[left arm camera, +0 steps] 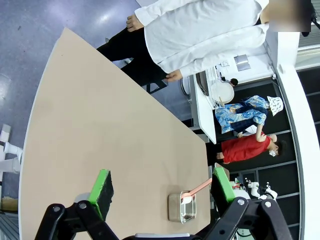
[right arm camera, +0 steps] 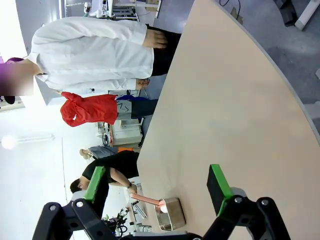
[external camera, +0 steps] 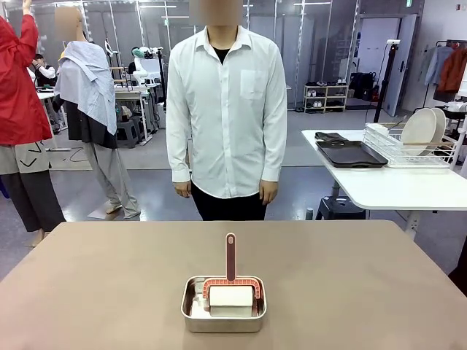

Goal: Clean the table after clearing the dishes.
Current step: Place the Lint Roller back on top of the Airtight Container.

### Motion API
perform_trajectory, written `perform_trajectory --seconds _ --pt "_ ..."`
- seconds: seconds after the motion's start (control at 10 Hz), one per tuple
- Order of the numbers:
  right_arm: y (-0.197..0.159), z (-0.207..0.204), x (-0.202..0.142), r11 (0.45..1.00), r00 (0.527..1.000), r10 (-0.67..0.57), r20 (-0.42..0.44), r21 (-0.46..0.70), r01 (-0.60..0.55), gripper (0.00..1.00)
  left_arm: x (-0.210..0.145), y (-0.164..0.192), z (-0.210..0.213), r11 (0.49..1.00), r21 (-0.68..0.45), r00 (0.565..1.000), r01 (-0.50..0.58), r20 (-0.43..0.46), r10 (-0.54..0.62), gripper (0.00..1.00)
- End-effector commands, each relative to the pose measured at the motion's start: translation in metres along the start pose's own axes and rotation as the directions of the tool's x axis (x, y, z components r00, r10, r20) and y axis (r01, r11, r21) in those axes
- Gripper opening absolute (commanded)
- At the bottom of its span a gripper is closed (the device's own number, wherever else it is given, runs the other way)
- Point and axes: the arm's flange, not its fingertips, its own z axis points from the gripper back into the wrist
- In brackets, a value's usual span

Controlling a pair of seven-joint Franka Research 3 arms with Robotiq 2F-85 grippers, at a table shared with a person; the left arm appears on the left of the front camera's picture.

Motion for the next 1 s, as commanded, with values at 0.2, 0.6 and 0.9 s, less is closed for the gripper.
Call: perform_trajectory --seconds 0.2,0.6,0.9 --pt "0.0012 0.0028 -0.0033 1.000 1.000 0.015 -0.007 0.003 -0.015 1.00 0.0010 -0.0027 0.0036 1.000 -0.014 1.000 -0.018 0.005 0.018 1.00" --pt "0.0012 0.0028 -0.0033 1.000 1.000 0.015 -0.007 0.003 -0.015 1.00 0.0010 -0.0027 0.0036 1.000 -0.014 1.000 -0.018 0.005 0.018 1.00" --pt "0.0012 0.0028 -0.0033 1.000 1.000 0.015 -0.007 0.003 -0.015 1.00 0.0010 -0.0027 0.0036 1.000 -0.014 1.000 -0.018 0.005 0.018 1.00"
